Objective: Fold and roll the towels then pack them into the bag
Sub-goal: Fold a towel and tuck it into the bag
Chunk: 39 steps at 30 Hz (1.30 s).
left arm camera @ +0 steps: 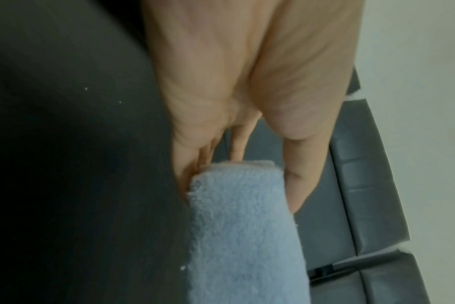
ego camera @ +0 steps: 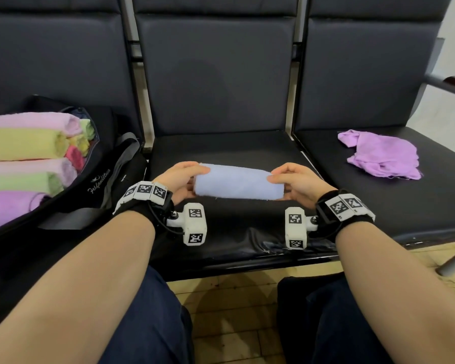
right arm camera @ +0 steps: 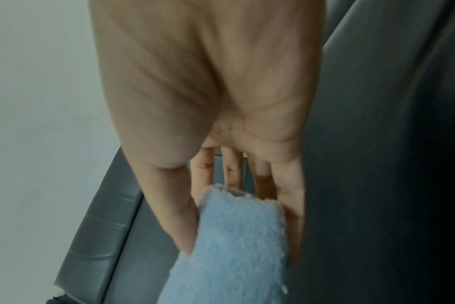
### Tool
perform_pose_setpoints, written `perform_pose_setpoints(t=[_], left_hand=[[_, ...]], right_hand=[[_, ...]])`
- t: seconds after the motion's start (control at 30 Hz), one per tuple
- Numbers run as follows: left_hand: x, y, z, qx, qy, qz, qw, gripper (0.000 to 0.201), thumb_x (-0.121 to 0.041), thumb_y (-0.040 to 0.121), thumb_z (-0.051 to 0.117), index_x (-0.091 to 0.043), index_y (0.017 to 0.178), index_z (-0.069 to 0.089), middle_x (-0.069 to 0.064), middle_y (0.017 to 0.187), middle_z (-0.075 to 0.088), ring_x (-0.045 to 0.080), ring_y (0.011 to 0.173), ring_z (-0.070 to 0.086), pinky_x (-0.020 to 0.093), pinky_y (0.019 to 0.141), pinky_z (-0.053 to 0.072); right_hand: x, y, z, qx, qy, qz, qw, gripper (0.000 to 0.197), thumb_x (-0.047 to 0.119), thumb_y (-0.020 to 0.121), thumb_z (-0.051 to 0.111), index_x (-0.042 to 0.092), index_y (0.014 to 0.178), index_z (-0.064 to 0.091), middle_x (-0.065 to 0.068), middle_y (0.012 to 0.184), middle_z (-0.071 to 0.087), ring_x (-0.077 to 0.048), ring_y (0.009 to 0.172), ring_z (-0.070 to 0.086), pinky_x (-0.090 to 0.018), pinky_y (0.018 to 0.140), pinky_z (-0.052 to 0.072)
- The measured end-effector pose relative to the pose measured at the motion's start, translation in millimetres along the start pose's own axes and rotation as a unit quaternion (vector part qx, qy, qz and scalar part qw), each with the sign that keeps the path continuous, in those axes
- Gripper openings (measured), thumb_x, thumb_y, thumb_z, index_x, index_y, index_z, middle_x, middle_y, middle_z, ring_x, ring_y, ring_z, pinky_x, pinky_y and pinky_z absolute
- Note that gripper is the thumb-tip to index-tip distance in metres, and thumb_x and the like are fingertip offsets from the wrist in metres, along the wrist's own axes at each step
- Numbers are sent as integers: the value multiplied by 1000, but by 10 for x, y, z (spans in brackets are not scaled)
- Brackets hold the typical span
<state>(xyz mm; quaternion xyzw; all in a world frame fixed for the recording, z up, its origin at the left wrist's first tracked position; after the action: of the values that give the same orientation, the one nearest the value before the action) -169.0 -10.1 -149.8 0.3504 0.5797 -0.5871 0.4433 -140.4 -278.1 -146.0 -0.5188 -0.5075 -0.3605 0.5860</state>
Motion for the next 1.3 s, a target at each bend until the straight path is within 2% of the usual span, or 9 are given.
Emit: perform_pose_setpoints(t=[0.2,0.33,0.53,0.67,0.83,0.97,1.07,1.23,1.3], left_hand=[[-80,-20,-5,5,-72,-16,997,49,-22,86,68,1,127,54,16,124,61,25,111,61,32,78,54],[-241,-108,-67,-29,-90,17,995,49,-22,85,70,1,125,55,16,122,62,25,110,62,34,79,55],[-428,-342,-444,-133,-98,55,985,62,-37,76,78,-1,122,57,12,119,64,26,105,65,42,95,52],[-552,-494,-810,-220,-89,66,969,96,-60,47,80,-4,122,58,16,122,63,31,107,64,43,93,53],[-714,-637,-1339,-320,-81,58,942,108,-72,49,71,-5,132,48,14,124,60,31,107,62,41,95,51],[-852,-809,-1796,-382,-75,64,919,59,-48,69,71,-12,114,58,7,101,62,24,91,63,38,87,53],[-925,-1000,-2161,-448,-91,46,888,47,-33,74,71,-1,106,59,5,87,56,20,79,59,32,73,51],[-870,-1103,-2825,-479,-93,40,872,65,-51,84,61,-4,128,52,12,122,59,32,108,60,32,90,47],[-793,-1101,-3087,-481,-97,40,870,63,-48,88,57,-6,134,48,14,133,55,30,117,56,20,81,47]], right_hand=[[129,-43,30,-48,29,-41,998,12,4,80,73,12,82,64,-6,93,65,-21,88,65,-42,79,56],[313,-127,147,-68,50,-74,994,11,4,80,72,10,88,66,-6,93,67,-19,86,65,-33,67,57],[659,-229,598,-53,42,-92,993,10,5,80,73,10,87,67,-11,103,67,-24,95,65,-44,83,55],[909,-273,1021,-29,28,-109,993,10,6,79,74,12,83,68,-11,104,67,-25,98,64,-39,76,57],[1144,-256,1580,10,28,-114,993,10,5,80,73,11,84,65,-12,104,64,-27,100,63,-38,70,58],[1269,-177,2142,47,29,-104,993,12,3,80,72,11,79,63,-10,100,64,-28,101,62,-39,67,57],[1338,-120,2618,70,20,-95,993,17,2,78,73,12,75,59,-10,98,62,-29,98,61,-42,71,58],[1392,-19,3421,118,3,-77,990,24,0,78,71,13,67,54,-8,88,60,-24,87,59,-34,58,54],[1375,37,3706,140,-9,-74,987,26,-1,79,68,14,67,50,-7,85,57,-24,83,58,-33,57,53]])
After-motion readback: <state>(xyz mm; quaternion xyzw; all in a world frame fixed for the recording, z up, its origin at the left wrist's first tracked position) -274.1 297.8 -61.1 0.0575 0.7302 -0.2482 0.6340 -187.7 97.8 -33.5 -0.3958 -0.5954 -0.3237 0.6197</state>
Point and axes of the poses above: each hand's wrist, its own y-axis towards the middle knuckle, its own z-axis out of the palm, x = y × z, the point moved 3 cm from there along y, towards the middle knuckle
